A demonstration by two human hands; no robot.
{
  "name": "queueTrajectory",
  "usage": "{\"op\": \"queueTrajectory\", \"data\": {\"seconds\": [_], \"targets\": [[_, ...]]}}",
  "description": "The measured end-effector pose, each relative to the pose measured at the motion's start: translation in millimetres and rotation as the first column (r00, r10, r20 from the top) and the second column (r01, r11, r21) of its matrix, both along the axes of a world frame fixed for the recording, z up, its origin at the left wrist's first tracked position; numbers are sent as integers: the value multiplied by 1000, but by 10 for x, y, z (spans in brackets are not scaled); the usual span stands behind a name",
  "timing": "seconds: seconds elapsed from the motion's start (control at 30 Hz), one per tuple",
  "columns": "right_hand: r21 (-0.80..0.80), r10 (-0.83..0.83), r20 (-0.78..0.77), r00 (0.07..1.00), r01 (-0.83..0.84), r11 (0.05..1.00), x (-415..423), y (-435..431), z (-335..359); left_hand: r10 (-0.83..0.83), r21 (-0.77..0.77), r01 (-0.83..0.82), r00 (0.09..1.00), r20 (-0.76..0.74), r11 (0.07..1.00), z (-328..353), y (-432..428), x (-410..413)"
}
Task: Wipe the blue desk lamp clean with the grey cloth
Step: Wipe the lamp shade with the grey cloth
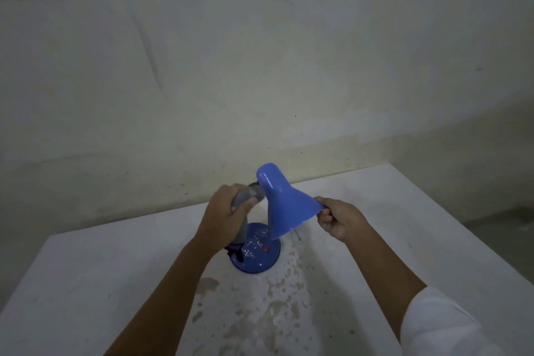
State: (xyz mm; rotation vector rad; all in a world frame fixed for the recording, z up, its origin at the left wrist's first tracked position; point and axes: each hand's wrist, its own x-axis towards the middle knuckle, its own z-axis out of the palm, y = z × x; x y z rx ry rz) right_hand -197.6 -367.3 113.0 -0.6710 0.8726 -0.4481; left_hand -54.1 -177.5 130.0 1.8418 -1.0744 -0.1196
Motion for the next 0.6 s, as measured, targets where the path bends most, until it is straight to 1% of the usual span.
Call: {"op": "queueTrajectory", "data": {"seconds": [0.07, 0.13, 0.27, 0.33, 0.4, 0.5, 0.57, 0.6], "targets": [[-6, -19, -10, 1000, 19, 1000, -3, 30, 12, 97, -42, -97, 995, -10, 994, -41, -49, -37], [-13, -46, -23, 999, 46, 999, 0, 69, 25, 91, -73, -99, 990, -111, 992, -117, -95, -102], [-8, -116, -19, 993, 115, 993, 13, 144, 41, -96, -33, 91, 977, -188, 995, -332, -132, -325], [-2, -153, -21, 988, 153, 988, 8, 173, 45, -150, -8, 152, 961, -233, 988, -401, -76, -381], [9, -179, -18, 984, 180, 984, 12, 193, 40, -207, 53, 227, 947, -244, 973, -481, 33, -337], [25, -200, 4, 980, 200, 980, 35, 216, 43, -321, 230, 376, 915, -243, 897, -575, 259, -233], [25, -208, 20, 978, 208, 978, 56, 245, 55, -339, 318, 401, 911, -235, 859, -628, 394, -163], [22, -215, 25, 976, 214, 977, 55, 253, 59, -322, 329, 387, 917, -235, 861, -643, 437, -135]]}}
